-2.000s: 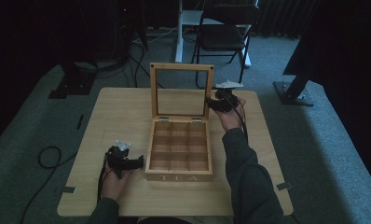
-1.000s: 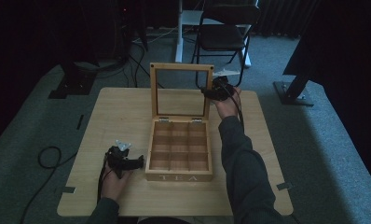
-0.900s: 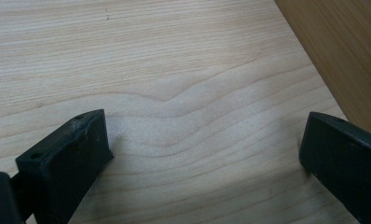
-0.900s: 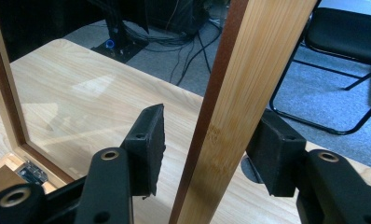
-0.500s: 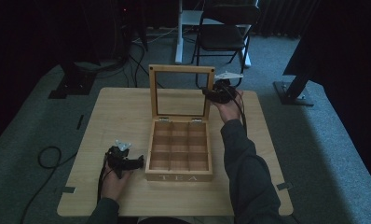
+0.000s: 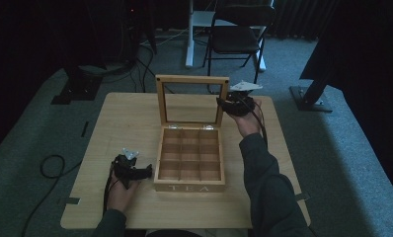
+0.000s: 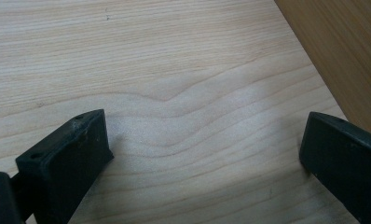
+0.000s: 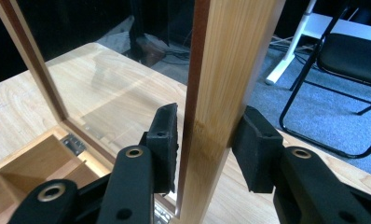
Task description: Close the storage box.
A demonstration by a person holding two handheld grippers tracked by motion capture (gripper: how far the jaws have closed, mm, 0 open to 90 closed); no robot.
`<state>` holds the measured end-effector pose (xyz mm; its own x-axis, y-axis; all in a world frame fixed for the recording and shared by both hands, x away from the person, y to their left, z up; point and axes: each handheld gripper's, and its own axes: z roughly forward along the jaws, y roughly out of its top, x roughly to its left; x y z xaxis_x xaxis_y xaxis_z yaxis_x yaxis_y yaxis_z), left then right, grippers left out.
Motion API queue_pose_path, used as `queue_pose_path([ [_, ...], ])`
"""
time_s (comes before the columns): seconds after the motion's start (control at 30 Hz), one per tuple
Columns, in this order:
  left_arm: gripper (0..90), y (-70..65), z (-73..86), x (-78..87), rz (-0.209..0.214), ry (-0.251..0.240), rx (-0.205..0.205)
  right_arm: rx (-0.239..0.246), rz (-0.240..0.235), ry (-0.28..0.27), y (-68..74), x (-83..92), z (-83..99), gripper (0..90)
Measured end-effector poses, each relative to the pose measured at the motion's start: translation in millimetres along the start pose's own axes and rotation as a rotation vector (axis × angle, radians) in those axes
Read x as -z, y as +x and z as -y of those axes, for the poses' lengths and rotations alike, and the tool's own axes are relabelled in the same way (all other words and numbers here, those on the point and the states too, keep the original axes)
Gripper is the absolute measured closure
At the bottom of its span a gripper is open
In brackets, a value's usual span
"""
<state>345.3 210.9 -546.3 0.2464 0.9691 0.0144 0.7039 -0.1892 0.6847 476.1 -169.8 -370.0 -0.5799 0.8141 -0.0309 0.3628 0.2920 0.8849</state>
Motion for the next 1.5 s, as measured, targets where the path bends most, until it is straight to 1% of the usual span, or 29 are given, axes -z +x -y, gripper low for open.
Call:
queue_pose_path([
  [0.13,1.6,0.0,0.0,-0.1,0.000,-0.001,0.000,0.009,-0.011,-0.011,3.0,7.0,3.7,63.0],
  [0.23,1.6,-0.2,0.0,-0.2,0.000,-0.002,0.002,0.020,-0.012,-0.008,5.2,10.8,4.7,63.2],
  [0.4,1.6,-0.1,0.0,-0.2,0.000,-0.002,0.002,0.032,-0.001,0.005,10.1,15.5,5.1,63.1],
  [0.57,1.6,-0.1,0.0,-0.2,0.000,-0.003,0.002,0.042,0.009,-0.008,14.8,20.6,7.7,62.6],
  [0.67,1.6,-0.1,0.0,-0.2,0.001,-0.002,0.002,0.033,0.014,-0.026,16.7,25.9,5.6,62.6],
  [0.87,1.6,-0.1,0.0,-0.2,0.000,-0.002,0.002,0.034,0.021,-0.042,17.7,33.7,0.1,62.6],
  [0.9,1.6,-0.1,0.0,-0.2,0.000,-0.002,0.002,0.026,0.023,-0.046,17.8,36.5,-1.7,62.6],
  [1.07,1.6,-0.1,0.0,-0.2,0.000,-0.002,0.002,0.026,0.031,-0.048,19.8,43.3,-5.9,63.1],
  [1.17,1.6,-0.1,-0.1,-0.1,0.000,-0.002,0.001,0.025,0.027,-0.039,20.5,47.1,-8.7,63.1],
  [1.37,1.6,0.0,-0.1,-0.1,0.000,-0.001,0.001,0.023,0.023,-0.045,21.8,54.9,-14.9,62.8],
  [1.5,1.6,0.0,-0.1,-0.1,0.001,-0.001,0.001,0.024,0.025,-0.039,22.4,57.1,-17.3,62.7],
])
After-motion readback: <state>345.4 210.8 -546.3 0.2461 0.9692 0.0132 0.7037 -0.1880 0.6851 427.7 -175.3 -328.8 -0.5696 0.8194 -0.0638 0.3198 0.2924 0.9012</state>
